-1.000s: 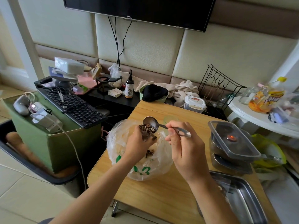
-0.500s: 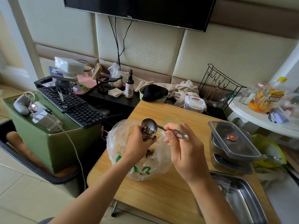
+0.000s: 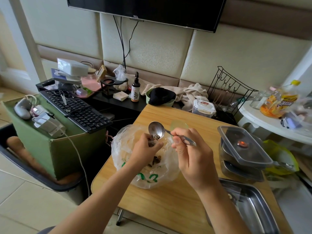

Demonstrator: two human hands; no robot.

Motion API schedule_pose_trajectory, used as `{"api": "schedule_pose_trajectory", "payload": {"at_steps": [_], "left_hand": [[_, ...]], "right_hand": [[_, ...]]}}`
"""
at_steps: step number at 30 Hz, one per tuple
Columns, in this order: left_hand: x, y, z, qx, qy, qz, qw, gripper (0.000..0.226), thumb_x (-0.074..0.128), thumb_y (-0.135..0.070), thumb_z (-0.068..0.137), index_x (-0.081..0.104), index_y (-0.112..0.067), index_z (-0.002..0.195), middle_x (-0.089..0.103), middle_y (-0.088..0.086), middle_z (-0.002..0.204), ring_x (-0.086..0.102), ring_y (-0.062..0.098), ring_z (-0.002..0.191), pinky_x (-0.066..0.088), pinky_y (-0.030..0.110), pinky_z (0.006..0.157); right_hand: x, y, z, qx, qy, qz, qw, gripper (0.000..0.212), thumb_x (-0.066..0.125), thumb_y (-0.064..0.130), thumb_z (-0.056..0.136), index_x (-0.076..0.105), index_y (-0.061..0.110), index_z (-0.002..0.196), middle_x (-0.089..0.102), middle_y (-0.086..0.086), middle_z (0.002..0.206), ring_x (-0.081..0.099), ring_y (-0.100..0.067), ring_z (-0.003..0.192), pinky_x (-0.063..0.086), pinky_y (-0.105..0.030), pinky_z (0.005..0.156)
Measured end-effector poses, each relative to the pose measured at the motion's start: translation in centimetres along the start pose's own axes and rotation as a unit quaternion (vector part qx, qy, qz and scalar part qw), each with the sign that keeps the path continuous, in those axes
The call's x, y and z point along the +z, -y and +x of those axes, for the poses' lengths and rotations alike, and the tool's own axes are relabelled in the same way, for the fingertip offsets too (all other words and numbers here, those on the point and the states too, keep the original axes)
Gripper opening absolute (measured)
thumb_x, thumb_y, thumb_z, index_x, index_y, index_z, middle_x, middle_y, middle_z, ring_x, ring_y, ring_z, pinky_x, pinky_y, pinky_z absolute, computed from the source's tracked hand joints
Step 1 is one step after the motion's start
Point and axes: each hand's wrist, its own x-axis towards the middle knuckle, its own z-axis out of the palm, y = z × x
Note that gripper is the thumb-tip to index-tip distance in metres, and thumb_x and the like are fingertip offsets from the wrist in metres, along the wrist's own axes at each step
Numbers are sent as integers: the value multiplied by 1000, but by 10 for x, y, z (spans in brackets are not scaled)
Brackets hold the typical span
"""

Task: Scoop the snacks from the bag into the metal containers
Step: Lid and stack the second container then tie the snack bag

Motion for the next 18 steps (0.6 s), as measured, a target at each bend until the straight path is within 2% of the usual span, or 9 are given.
{"api": "schedule_pose_trajectory", "payload": {"at_steps": [3,5,10,14,15,18], "left_hand": [[-2,-1,-2,10,-8,12,1000,41,74,-40,93,50,-15,115,58,-4,93,54,6,73,38,18,58],[-3,-1,-2,19,-10,-8,1000,45,75,-35,93,46,-16,121,61,-5,95,59,7,80,42,18,62],[-5,1,-1,57,-21,-13,998,56,77,-33,91,37,-20,129,63,-3,106,63,16,94,48,28,75],[-7,-2,-3,52,-26,-46,997,58,73,-27,95,33,-21,137,67,-4,106,66,13,102,55,30,88],[-10,-4,-4,52,-39,-60,996,54,70,-27,97,34,-21,137,67,-5,105,66,11,102,56,28,88],[-26,-18,-10,61,-92,-73,991,37,62,-24,102,43,-18,133,67,-6,99,66,7,87,56,22,72]], "right_hand": [[0,0,-1,-2,14,7,1000,25,50,17,108,69,1,110,63,-4,96,67,-16,71,54,-26,63],[-1,0,-1,-5,12,7,1000,25,49,17,108,69,0,109,62,-4,95,67,-17,71,53,-25,64],[-1,1,-2,-14,25,12,1000,24,50,15,108,69,0,109,62,-3,94,65,-16,72,53,-24,64],[-3,-2,-1,19,-48,-24,998,20,49,12,108,66,1,108,66,-5,91,68,-14,71,53,-20,61],[-4,-4,0,41,-69,-32,996,18,50,10,108,66,1,107,67,-3,89,68,-9,71,53,-19,59],[-6,-13,-1,101,-94,-28,990,14,52,11,109,64,3,106,68,1,85,68,0,69,55,-20,55]]}}
